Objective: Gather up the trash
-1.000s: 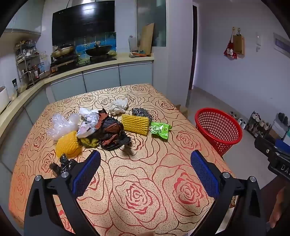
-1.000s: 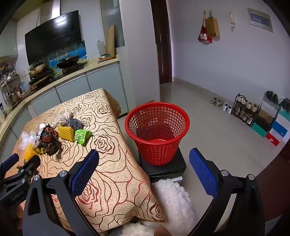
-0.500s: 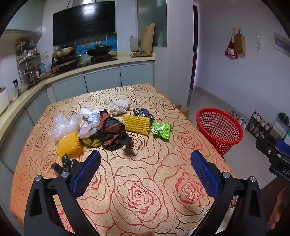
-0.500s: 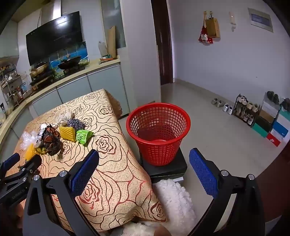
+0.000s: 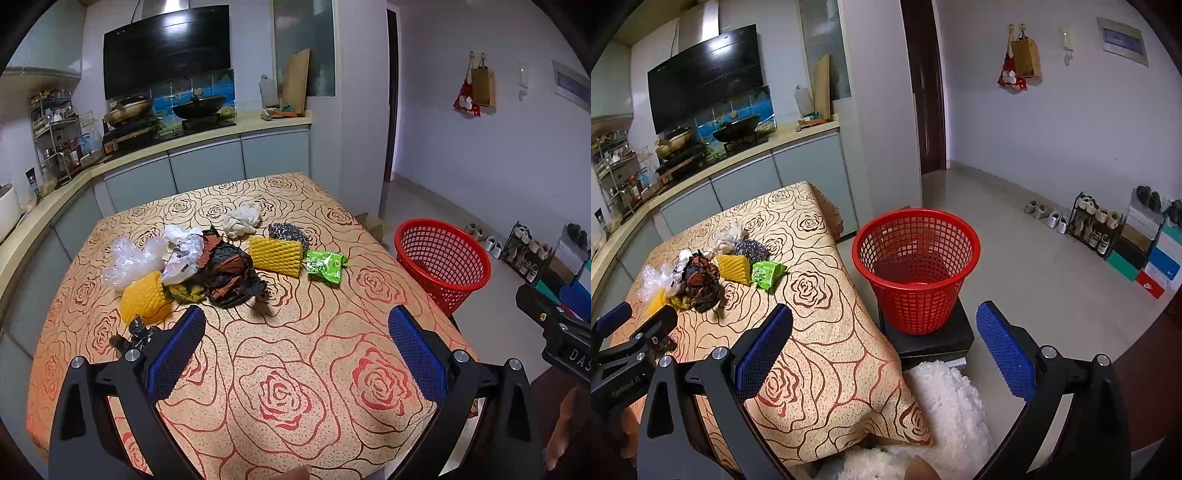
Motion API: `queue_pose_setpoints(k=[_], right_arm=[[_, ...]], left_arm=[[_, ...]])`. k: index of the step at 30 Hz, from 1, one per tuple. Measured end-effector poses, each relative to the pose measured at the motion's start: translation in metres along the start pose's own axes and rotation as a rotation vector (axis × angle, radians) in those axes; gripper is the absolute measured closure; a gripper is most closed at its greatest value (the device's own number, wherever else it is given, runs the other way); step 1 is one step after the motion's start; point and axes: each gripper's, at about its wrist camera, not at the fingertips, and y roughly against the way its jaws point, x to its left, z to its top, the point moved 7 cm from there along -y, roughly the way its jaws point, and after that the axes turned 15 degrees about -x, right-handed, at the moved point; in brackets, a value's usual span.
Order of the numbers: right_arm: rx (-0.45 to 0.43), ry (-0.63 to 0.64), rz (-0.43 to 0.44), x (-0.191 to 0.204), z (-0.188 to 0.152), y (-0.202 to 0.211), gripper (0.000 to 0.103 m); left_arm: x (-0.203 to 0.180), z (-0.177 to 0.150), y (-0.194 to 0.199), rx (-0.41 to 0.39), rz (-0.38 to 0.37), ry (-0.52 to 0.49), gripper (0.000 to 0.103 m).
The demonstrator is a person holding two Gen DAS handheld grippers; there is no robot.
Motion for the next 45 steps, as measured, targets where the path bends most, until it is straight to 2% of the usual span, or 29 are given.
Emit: queue_pose_setpoints(k=[13, 45], right_arm=[[-0.043, 0.009, 0.019, 0.006, 0.006, 0.007, 0.006], [-0.047, 0.017, 0.022, 0.008, 0.009, 0.007, 0.006]], left_arm=[[-0.002, 0.01, 0.007, -0.039, -0.01, 0.015, 0.007], [0.006, 0.008, 0.004, -0.03, 0.004, 0.027, 0.007]])
